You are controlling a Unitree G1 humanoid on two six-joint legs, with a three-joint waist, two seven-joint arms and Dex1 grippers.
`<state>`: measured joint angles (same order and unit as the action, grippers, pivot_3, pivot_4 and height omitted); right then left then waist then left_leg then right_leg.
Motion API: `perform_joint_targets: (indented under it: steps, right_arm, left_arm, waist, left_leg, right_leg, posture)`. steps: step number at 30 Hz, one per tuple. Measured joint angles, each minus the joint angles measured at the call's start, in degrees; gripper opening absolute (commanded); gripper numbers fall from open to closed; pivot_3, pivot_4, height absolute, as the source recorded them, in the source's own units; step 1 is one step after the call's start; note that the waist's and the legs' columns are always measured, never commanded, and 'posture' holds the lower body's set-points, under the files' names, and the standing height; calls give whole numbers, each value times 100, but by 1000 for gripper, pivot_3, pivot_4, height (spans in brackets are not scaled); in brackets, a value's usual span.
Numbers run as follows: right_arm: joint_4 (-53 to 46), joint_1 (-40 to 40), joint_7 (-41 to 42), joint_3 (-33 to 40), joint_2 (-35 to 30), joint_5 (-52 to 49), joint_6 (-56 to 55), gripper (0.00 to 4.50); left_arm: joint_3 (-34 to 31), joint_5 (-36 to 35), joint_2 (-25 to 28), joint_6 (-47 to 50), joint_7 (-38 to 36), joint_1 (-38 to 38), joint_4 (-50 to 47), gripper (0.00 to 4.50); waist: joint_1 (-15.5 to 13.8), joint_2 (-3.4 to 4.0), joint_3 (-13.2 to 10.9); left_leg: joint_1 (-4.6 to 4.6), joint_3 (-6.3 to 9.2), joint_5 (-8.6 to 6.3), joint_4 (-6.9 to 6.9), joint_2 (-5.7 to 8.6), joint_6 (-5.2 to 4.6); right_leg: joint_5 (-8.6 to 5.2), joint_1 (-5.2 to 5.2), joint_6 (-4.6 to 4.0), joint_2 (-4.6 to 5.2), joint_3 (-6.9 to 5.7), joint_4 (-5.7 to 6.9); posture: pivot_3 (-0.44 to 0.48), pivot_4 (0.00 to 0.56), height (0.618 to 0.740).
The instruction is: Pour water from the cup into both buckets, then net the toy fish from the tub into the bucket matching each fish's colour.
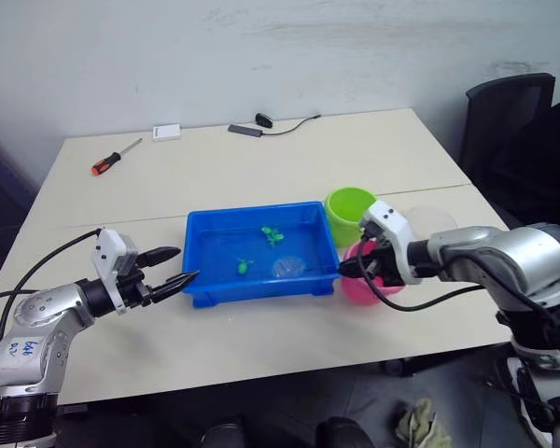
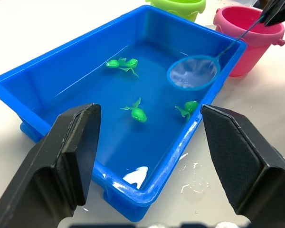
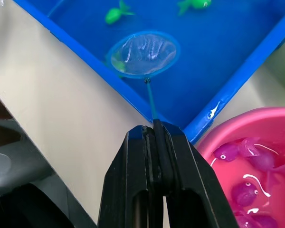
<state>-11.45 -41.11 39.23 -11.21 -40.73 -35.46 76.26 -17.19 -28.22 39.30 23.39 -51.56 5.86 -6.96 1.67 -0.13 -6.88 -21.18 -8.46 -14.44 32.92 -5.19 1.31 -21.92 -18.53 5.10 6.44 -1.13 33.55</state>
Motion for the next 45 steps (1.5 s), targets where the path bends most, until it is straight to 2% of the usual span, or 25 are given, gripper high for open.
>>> perform_joint_targets:
  steps: [5, 15, 29, 35, 45]
  right_arm:
    - [551, -212, -264, -227, 402, 325, 13, 0]
    - [1391, -557, -617, -238, 1079, 855, -145, 0]
    - [2303, -834, -742, -181, 1673, 1361, -837, 0]
    - [2386, -922, -725, -126, 1695, 1401, -871, 0]
    - [1776, -766, -704, 88, 1561, 1316, -360, 0]
  left_arm:
    - [0, -43, 1, 39, 17, -3, -74, 3671]
    - [-21, -83, 7, 108, 59, -80, -173, 3671]
    - [-93, -111, 28, 172, 101, -157, -346, 3671]
    - [-99, -112, 97, 191, 109, -162, -346, 3671]
    - [-79, -112, 95, 185, 96, -7, -321, 3671]
  waist:
    - [-8, 1, 0]
    - [0, 1, 1]
    - [5, 1, 1]
    - [7, 1, 0]
    - [5, 1, 1]
  left_leg:
    - [0, 0, -1, 0, 4, 1]
    - [1, -11, -1, 0, 3, 1]
    - [0, -13, -1, 0, 3, 4]
    - [0, -15, -2, -1, 2, 6]
    - [0, -14, -10, -2, -2, 20]
  right_leg:
    - [1, -6, 2, 3, -9, 2]
    - [6, -5, 8, 3, -25, 14]
    - [9, -3, 14, 1, -35, 22]
    - [10, -5, 15, 2, -37, 23]
    - [10, -6, 15, 7, -36, 16]
  posture:
    - [0, 150, 733]
    - [0, 150, 733]
    - [0, 150, 733]
    - [0, 150, 733]
    - [0, 150, 733]
